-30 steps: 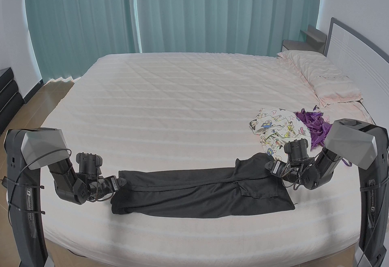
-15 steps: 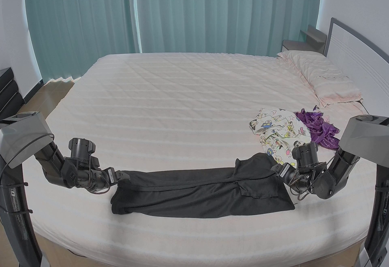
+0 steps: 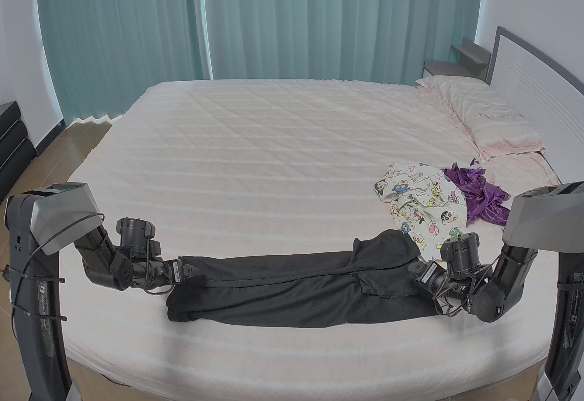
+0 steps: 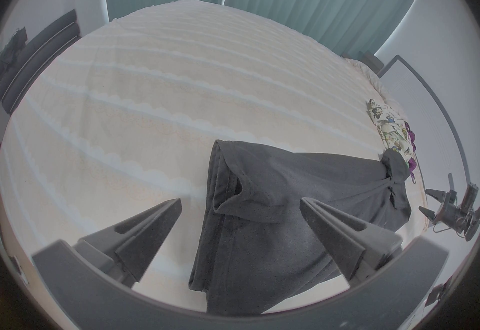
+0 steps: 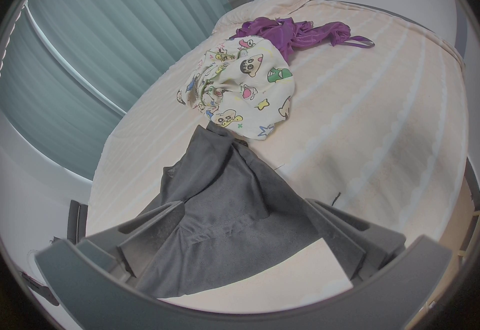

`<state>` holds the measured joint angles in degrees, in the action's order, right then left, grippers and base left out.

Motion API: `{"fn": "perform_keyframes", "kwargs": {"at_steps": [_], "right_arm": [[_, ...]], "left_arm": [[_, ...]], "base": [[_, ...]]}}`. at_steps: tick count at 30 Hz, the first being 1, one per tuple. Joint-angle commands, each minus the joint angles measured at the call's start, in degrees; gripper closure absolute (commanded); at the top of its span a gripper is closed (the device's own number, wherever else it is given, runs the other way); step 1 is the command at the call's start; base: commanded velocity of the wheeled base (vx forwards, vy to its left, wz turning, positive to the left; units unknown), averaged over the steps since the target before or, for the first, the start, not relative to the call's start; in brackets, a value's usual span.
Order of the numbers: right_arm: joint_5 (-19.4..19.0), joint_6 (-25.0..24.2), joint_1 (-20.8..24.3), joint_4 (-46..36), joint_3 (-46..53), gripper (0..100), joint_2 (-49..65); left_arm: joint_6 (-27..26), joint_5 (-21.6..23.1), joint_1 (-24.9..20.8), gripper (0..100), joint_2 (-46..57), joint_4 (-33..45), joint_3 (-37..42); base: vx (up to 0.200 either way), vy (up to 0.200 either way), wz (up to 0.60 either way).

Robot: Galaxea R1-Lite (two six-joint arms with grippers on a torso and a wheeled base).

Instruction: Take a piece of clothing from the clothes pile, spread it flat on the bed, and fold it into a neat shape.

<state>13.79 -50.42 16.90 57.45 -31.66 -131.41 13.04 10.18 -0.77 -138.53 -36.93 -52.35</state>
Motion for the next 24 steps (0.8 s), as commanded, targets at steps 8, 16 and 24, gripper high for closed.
{"fn": "perform_keyframes", "kwargs": {"at_steps": [8, 16, 24], "right_arm": [[0.1, 0.32, 1.12, 3.1, 1.6, 0, -0.6], [0.1, 0.32, 1.47, 3.28, 1.86, 0, -0.42], [0.19, 0.15, 1.82, 3.54, 2.22, 0, -0.42]], "left_arm": [[-2.94, 0.02, -1.25, 0, -1.83, 0.27, -1.0], [-4.08, 0.02, -2.22, 0, -1.83, 2.3, -1.35], [-5.13, -3.06, -2.57, 0, -1.74, 10.12, -5.31]], "base": [[0.0, 0.0, 0.0], [0.0, 0.0, 0.0], [0.0, 0.0, 0.0]]}}
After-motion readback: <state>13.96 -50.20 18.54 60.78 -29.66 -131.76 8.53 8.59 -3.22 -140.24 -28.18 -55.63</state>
